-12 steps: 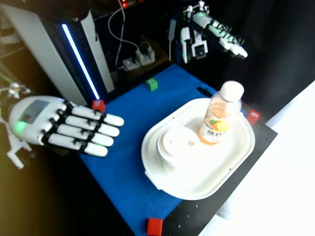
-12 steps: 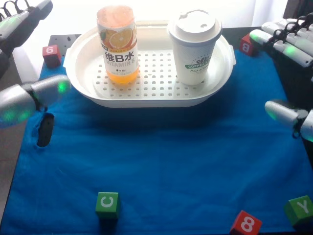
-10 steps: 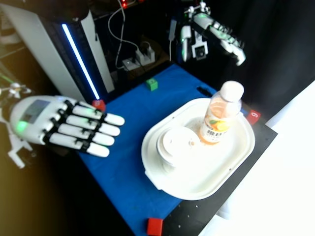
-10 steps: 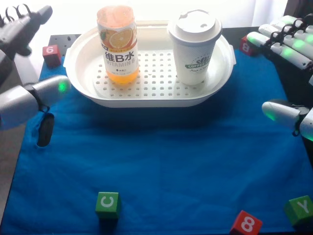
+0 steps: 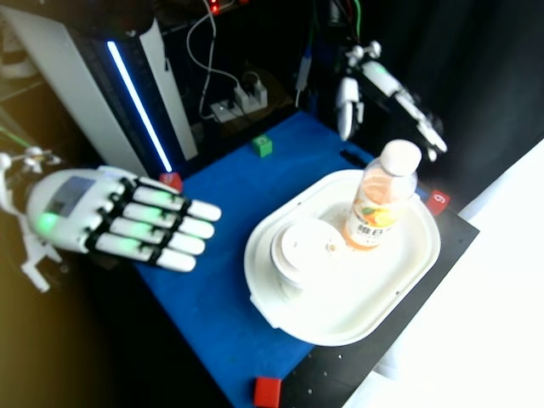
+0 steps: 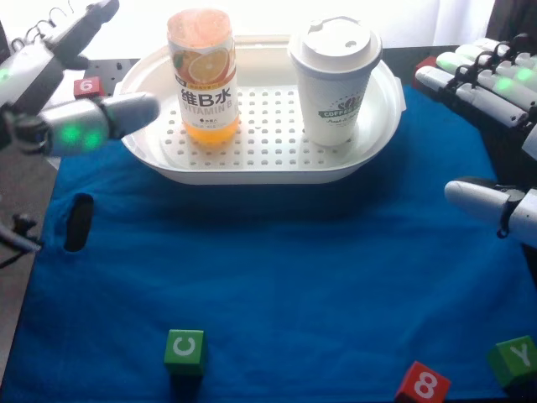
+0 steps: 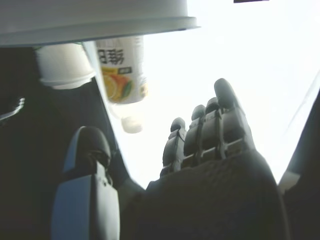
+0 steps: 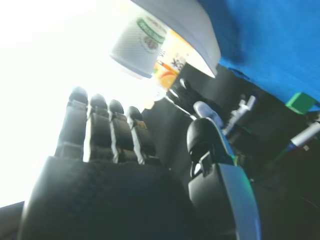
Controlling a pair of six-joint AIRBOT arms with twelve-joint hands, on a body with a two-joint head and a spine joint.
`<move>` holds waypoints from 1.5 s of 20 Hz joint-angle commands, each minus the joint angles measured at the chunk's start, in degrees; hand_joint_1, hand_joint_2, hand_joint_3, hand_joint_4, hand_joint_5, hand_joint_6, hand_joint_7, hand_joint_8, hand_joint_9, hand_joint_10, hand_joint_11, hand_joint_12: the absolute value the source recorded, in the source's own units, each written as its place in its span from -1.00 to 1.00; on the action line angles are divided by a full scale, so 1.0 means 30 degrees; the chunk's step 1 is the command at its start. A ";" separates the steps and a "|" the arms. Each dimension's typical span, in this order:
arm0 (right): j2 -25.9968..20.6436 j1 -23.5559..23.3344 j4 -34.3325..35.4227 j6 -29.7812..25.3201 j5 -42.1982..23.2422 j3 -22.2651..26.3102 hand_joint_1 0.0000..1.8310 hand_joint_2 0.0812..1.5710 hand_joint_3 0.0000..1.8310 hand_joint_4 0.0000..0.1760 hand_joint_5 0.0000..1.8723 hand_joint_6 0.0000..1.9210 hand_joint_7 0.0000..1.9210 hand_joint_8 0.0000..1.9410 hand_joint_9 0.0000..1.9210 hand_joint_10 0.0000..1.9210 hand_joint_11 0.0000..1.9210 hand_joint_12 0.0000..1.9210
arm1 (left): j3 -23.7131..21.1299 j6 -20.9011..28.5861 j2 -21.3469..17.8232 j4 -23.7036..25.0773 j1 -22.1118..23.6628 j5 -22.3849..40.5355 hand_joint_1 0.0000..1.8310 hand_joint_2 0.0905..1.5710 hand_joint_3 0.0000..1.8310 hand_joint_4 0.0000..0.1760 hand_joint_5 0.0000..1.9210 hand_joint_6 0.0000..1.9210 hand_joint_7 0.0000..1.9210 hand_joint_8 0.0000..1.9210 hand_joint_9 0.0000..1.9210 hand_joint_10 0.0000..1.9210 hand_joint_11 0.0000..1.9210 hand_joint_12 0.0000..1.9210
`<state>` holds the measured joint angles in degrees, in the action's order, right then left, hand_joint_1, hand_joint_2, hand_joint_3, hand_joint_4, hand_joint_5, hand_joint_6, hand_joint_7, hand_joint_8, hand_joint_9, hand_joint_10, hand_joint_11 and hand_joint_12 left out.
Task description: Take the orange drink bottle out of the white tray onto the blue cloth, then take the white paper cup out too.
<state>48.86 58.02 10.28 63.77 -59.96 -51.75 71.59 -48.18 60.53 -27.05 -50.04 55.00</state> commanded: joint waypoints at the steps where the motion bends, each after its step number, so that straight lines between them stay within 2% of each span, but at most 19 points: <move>1: -0.0002 -0.0256 0.0031 0.0003 -0.2369 -0.0026 -0.63 0.72 -1.00 -0.67 -1.00 -1.00 -1.00 -1.00 -1.00 -1.00 -1.00 -1.00 | 0.0393 0.0146 0.0203 0.0110 0.0527 0.1158 -0.37 0.20 -1.00 0.63 -1.00 -1.00 -1.00 -1.00 -1.00 -1.00 -1.00 -0.47; 2: 0.0002 -0.0255 0.0033 0.0001 -0.2369 -0.0024 -0.59 0.71 -1.00 -0.83 -1.00 -1.00 -1.00 -1.00 -1.00 -1.00 -1.00 -1.00 | 0.0771 0.0175 0.0453 0.0080 0.0907 0.0770 -0.37 0.21 -1.00 0.63 -1.00 -1.00 -1.00 -1.00 -1.00 -1.00 -1.00 -0.87; 3: 0.0010 -0.0249 0.0033 0.0001 -0.2369 -0.0018 -0.56 0.68 -1.00 -0.96 -1.00 -1.00 -1.00 -1.00 -1.00 -1.00 -0.99 -1.00 | 0.1208 0.0186 0.0707 0.0076 0.1354 0.0266 -0.37 0.17 -1.00 0.90 -1.00 -1.00 -1.00 -1.00 -1.00 -1.00 -1.00 -0.97; 10: 0.0035 -0.0213 0.0042 -0.0009 -0.2371 0.0049 -0.32 0.60 -1.00 -0.37 -1.00 -1.00 -1.00 -1.00 -1.00 -1.00 -1.00 -1.00 | 0.3984 0.0397 0.2871 0.0590 0.3892 -0.3118 -0.22 0.04 -1.00 1.00 -1.00 -1.00 -1.00 -1.00 -1.00 -1.00 -1.00 -1.00; 13: 0.0035 -0.0209 0.0075 -0.0011 -0.2371 0.0075 -0.26 0.56 -1.00 -0.24 -1.00 -1.00 -1.00 -1.00 -1.00 -1.00 -1.00 -1.00 | 0.4717 0.2073 0.3459 0.1373 0.3997 -0.3214 -0.06 0.07 -1.00 0.74 -1.00 -1.00 -1.00 -1.00 -1.00 -1.00 -0.97 -0.98; 14: 0.0037 -0.0197 0.0090 -0.0011 -0.2371 0.0079 -0.26 0.57 -1.00 -0.54 -1.00 -1.00 -1.00 -1.00 -1.00 -1.00 -1.00 -1.00 | 0.4801 0.2226 0.3572 0.1420 0.4007 -0.3212 -0.07 0.06 -0.98 0.75 -1.00 -1.00 -1.00 -1.00 -0.96 -0.93 -0.99 -0.21; 15: 0.0040 -0.0165 0.0107 -0.0011 -0.2371 0.0087 -0.24 0.57 -1.00 -0.69 -1.00 -1.00 -1.00 -1.00 -1.00 -1.00 -1.00 -1.00 | 0.4929 0.2446 0.3728 0.1623 0.4024 -0.3210 -0.08 0.09 -0.99 0.48 -0.91 -0.99 -0.72 -0.89 -0.86 -0.45 -1.00 0.46; 16: 0.0044 -0.0130 0.0113 -0.0011 -0.2371 0.0094 -0.24 0.58 -1.00 -0.58 -1.00 -1.00 -1.00 -1.00 -1.00 -1.00 -1.00 -1.00 | 0.4963 0.2509 0.3829 0.1774 0.4039 -0.3162 -0.08 0.17 -0.98 -0.11 -0.74 -0.91 -0.44 -0.67 -0.78 -0.05 -1.00 0.73; 17: 0.0046 -0.0107 0.0140 -0.0011 -0.2371 0.0096 -0.24 0.59 -1.00 -0.57 -1.00 -1.00 -1.00 -1.00 -1.00 -1.00 -1.00 -1.00 | 0.4956 0.2537 0.3854 0.1848 0.4041 -0.3080 -0.09 0.24 -0.98 -0.39 -0.66 -0.77 -0.38 -0.37 -0.78 0.17 -1.00 0.89; 18: 0.0052 -0.0085 0.0178 -0.0011 -0.2372 0.0096 -0.24 0.59 -1.00 -0.66 -1.00 -1.00 -1.00 -1.00 -1.00 -1.00 -1.00 -1.00 | 0.4942 0.2604 0.3858 0.1951 0.4043 -0.3012 -0.06 0.31 -0.98 -1.00 -0.58 -0.47 -0.36 -0.11 -0.58 0.31 -0.87 0.91; 20: 0.0075 -0.0020 0.0243 -0.0011 -0.2372 0.0094 -0.25 0.60 -1.00 -0.87 -1.00 -1.00 -1.00 -1.00 -1.00 -1.00 -1.00 -1.00 | 0.4908 0.2969 0.3868 0.2215 0.4045 -0.2704 0.09 0.45 -0.98 -1.00 -0.23 0.19 -0.39 0.05 -0.33 0.25 -0.48 0.66; 21: 0.0086 0.0003 0.0264 -0.0011 -0.2372 0.0094 -0.24 0.60 -1.00 -0.79 -1.00 -1.00 -1.00 -1.00 -1.00 -1.00 -1.00 -1.00 | 0.4875 0.3076 0.3868 0.2312 0.4047 -0.2536 0.11 0.46 -0.99 -0.65 -0.14 0.25 -0.33 0.16 -0.21 0.33 -0.33 0.71; 22: 0.0092 0.0026 0.0279 -0.0013 -0.2372 0.0096 -0.23 0.60 -1.00 -0.78 -1.00 -1.00 -1.00 -1.00 -1.00 -1.00 -1.00 -1.00 | 0.4839 0.3212 0.3854 0.2461 0.4056 -0.2385 0.25 0.49 -0.99 -1.00 -0.17 0.23 -0.16 0.37 -0.16 0.45 -0.29 0.82; 23: 0.0096 0.0042 0.0291 -0.0013 -0.2374 0.0096 -0.23 0.60 -1.00 -0.67 -1.00 -1.00 -1.00 -1.00 -1.00 -1.00 -1.00 -1.00 | 0.4770 0.3305 0.3801 0.2553 0.4060 -0.2200 0.12 0.47 -1.00 -0.29 -0.13 0.26 -0.16 0.36 -0.11 0.50 -0.24 0.87; 24: 0.0107 0.0051 0.0304 -0.0013 -0.2374 0.0096 -0.23 0.60 -1.00 -0.73 -1.00 -1.00 -1.00 -1.00 -1.00 -1.00 -1.00 -1.00 | 0.4625 0.3345 0.3682 0.2618 0.4056 -0.1896 0.09 0.48 -1.00 -0.21 -0.14 0.29 -0.10 0.40 -0.08 0.57 -0.20 0.94; 25: 0.0115 0.0055 0.0312 -0.0013 -0.2374 0.0096 -0.27 0.61 -1.00 -0.79 -1.00 -1.00 -1.00 -1.00 -1.00 -1.00 -0.99 -1.00 | 0.4493 0.3347 0.3564 0.2710 0.4056 -0.1722 0.09 0.49 -1.00 -0.35 -0.14 0.30 -0.03 0.37 -0.09 0.61 -0.21 0.98; 26: 0.0122 0.0063 0.0321 -0.0014 -0.2374 0.0098 -0.31 0.62 -0.99 -0.85 -1.00 -1.00 -1.00 -1.00 -1.00 -1.00 -1.00 -1.00 | 0.4264 0.3349 0.3340 0.2841 0.4058 -0.1335 0.11 0.48 -1.00 -0.83 -0.13 0.28 -0.01 0.33 -0.07 0.62 -0.19 0.97; 27: 0.0122 0.0068 0.0333 -0.0014 -0.2374 0.0098 -0.30 0.62 -0.99 -0.79 -1.00 -1.00 -1.00 -1.00 -1.00 -1.00 -1.00 -1.00 | 0.3901 0.3349 0.3029 0.3048 0.4058 -0.0741 0.09 0.50 -1.00 -0.71 -0.16 0.32 -0.02 0.32 -0.04 0.63 -0.14 0.96; 30: 0.0134 0.0070 0.0371 -0.0014 -0.2374 0.0098 -0.28 0.62 -1.00 -0.59 -1.00 -1.00 -1.00 -1.00 -1.00 -1.00 -1.00 -1.00 | 0.3061 0.3349 0.2263 0.3491 0.4060 0.0764 0.31 0.52 -1.00 -1.00 -0.26 0.26 -0.06 0.44 0.01 0.53 -0.05 0.87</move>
<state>49.08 58.52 11.77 63.77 -60.05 -51.46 80.14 -39.38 67.26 -16.12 -38.74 46.92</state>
